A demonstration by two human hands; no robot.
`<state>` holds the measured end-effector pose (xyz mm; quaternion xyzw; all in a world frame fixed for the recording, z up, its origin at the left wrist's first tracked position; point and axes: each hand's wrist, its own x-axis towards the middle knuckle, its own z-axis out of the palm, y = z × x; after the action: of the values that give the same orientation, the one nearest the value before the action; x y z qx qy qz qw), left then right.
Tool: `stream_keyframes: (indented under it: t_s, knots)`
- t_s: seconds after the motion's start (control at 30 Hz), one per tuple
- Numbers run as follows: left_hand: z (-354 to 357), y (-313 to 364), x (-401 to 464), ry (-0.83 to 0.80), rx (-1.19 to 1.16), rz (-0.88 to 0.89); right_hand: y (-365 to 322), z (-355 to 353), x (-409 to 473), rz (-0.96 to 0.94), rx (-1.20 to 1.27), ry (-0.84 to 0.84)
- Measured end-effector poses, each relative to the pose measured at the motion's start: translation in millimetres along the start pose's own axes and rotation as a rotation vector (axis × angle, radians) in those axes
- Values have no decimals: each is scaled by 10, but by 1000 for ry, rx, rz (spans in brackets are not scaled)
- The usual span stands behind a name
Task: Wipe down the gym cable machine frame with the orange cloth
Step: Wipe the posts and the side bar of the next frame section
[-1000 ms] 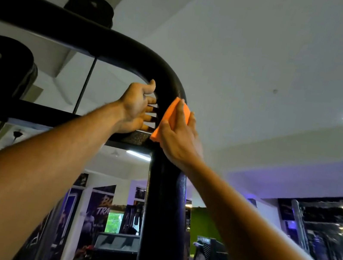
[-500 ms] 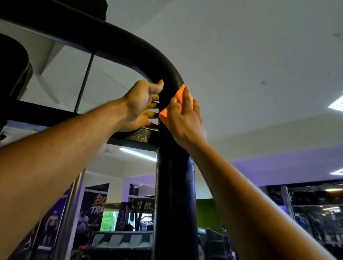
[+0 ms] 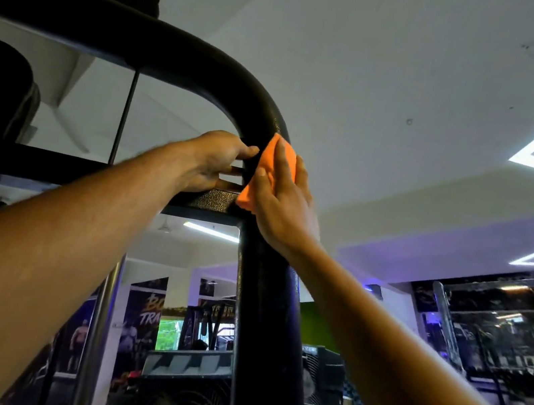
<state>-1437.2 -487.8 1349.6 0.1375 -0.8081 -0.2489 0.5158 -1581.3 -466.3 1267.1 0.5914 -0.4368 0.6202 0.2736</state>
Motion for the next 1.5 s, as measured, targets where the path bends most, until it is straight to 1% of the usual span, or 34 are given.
stream_keyframes:
  t_s: [0.1, 0.17, 0.3, 0.37, 0.47, 0.57, 0.63, 0.77, 0.83, 0.93, 1.03, 1.1, 1.17, 1.23, 1.3, 1.43, 1.5]
  knots:
    - [-6, -12, 14, 9, 11, 10, 154, 48, -580, -45, -38, -18]
    - [-6, -9, 13, 13, -1, 7, 225, 36, -778, -54, -53, -29]
    - [28, 9, -38, 27, 6, 6, 84, 2, -271, 35, -16, -10]
    - [80, 19, -114, 59, 34, 31, 2, 26, -168, 42, -25, 8]
    - [170, 21, -274, 140, 108, 113, 65, 61, -609, -3, -83, -1]
    - [177, 6, -477, 148, 161, 213, 218, 38, -1162, -70, -153, -22]
    - [139, -46, -602, 177, 164, 275, 238, -1, -1089, -74, -167, -51]
    - [92, -249, -830, 352, 271, 406, 58, -29, -490, -20, -145, -33]
    - [78, -349, -960, 358, 275, 358, 18, 44, -511, -10, -136, -15]
    - [107, -543, -1133, 246, 269, 178, 139, 140, -1139, -73, -203, 14]
    - [203, -730, -1230, 147, 329, -9, 308, 93, -1693, -93, -210, -30]
    - [260, -792, -1226, 85, 272, -89, 329, 39, -1630, -69, -198, -56]
    - [302, -790, -1181, 8, 124, -154, 301, 20, -1371, -71, -193, -60]
    - [340, -771, -1142, -53, -33, -197, 269, 60, -1232, -76, -187, -36]
    - [372, -783, -1140, -74, -134, -202, 258, 120, -1411, -67, -178, 6]
    - [343, -876, -1153, -94, -193, -212, 372, 163, -2190, -43, -166, -6]
    - [303, -907, -1144, -95, -179, -212, 422, 141, -2214, -36, -152, -28]
